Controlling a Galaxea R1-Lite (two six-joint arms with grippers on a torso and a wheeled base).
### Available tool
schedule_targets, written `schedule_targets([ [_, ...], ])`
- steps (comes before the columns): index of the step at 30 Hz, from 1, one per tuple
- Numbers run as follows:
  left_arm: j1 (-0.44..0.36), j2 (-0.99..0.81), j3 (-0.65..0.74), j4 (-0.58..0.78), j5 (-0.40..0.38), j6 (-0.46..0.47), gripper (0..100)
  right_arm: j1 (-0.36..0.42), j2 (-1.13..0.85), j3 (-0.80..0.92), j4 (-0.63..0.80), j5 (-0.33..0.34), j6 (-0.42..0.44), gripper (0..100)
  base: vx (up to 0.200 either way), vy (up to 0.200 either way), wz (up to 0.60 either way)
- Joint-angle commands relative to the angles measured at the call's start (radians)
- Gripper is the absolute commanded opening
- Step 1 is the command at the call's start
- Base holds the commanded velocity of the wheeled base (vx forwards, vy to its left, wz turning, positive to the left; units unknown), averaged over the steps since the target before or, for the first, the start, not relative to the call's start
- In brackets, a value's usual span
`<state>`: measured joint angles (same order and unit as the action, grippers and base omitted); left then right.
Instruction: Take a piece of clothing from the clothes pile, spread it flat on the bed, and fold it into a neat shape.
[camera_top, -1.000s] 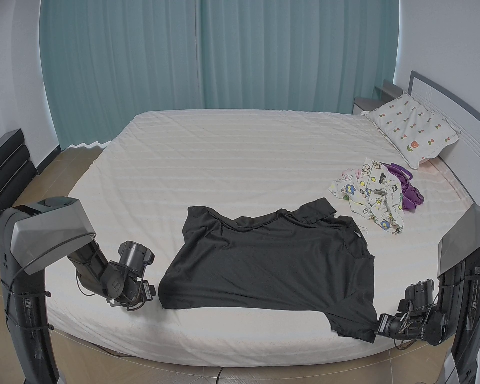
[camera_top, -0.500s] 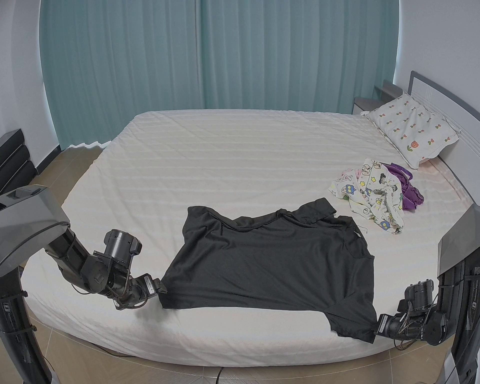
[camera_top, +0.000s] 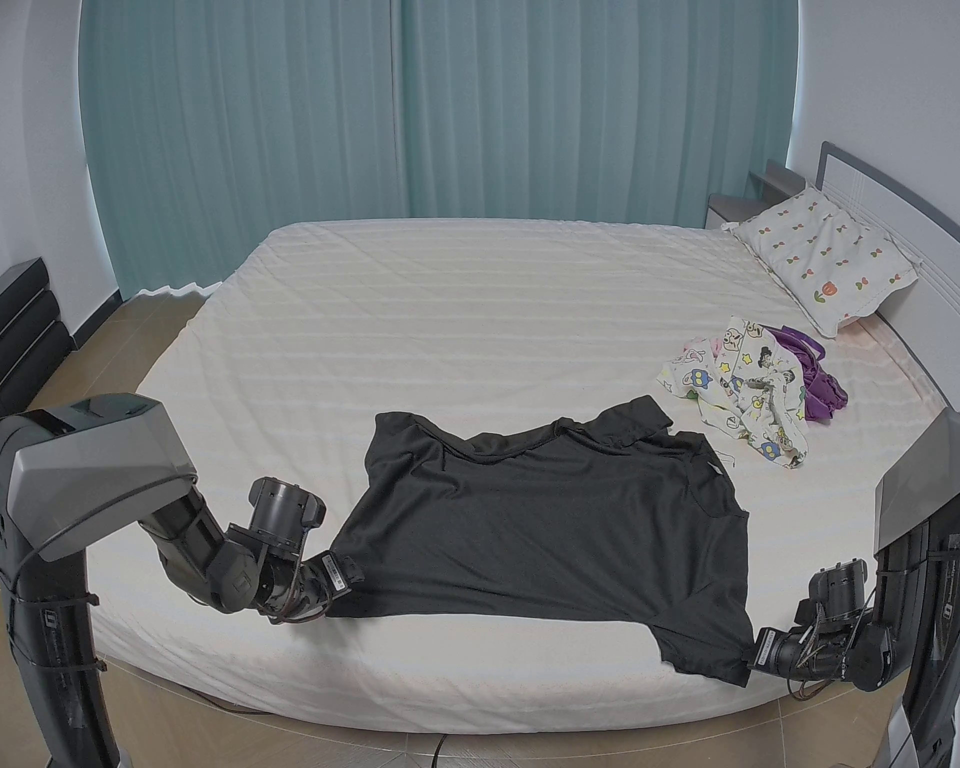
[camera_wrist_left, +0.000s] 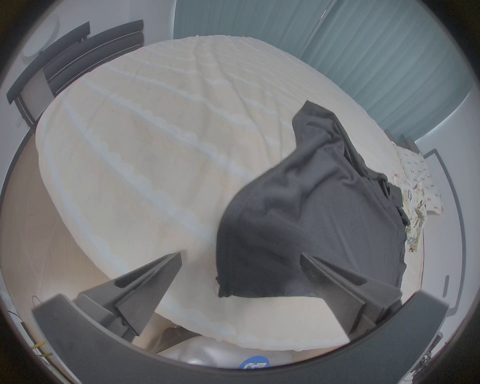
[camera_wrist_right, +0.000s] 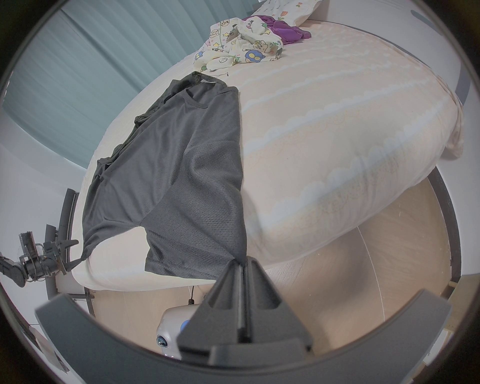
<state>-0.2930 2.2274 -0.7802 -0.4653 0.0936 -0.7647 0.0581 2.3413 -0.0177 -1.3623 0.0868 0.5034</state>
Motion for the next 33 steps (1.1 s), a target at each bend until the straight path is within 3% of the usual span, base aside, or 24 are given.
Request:
schedule_targets([
  [1, -0.025, 0.055, -0.007, -0.007, 0.008, -0.004, 100, 0.003, 0.0, 0.018, -0.001, 0.001, 0.004, 0, 0.0, 0.0, 0.0],
  [7, -0.026, 0.06, -0.021, -0.007, 0.009, -0.004, 100, 0.005, 0.0, 0.018, -0.006, 0.001, 0.007, 0, 0.0, 0.0, 0.0],
  [8, -0.026, 0.061, -0.019, -0.006, 0.009, -0.002, 0, 0.005, 0.0, 0.018, -0.009, 0.001, 0.006, 0, 0.0, 0.0, 0.0],
  [14, -0.038, 0.061, -0.007, 0.002, 0.014, 0.002, 0, -0.006, -0.01, 0.018, -0.015, 0.004, 0.009, 0, 0.0, 0.0, 0.0],
  [19, -0.038, 0.043, 0.041, 0.004, 0.015, 0.008, 0, -0.049, -0.076, 0.018, 0.029, 0.074, 0.0, 0, 0.0, 0.0, 0.0],
  [33, -0.035, -0.118, 0.113, 0.174, 0.011, 0.073, 0, -0.152, -0.109, 0.018, 0.166, 0.096, -0.223, 0, 0.0, 0.0, 0.0],
])
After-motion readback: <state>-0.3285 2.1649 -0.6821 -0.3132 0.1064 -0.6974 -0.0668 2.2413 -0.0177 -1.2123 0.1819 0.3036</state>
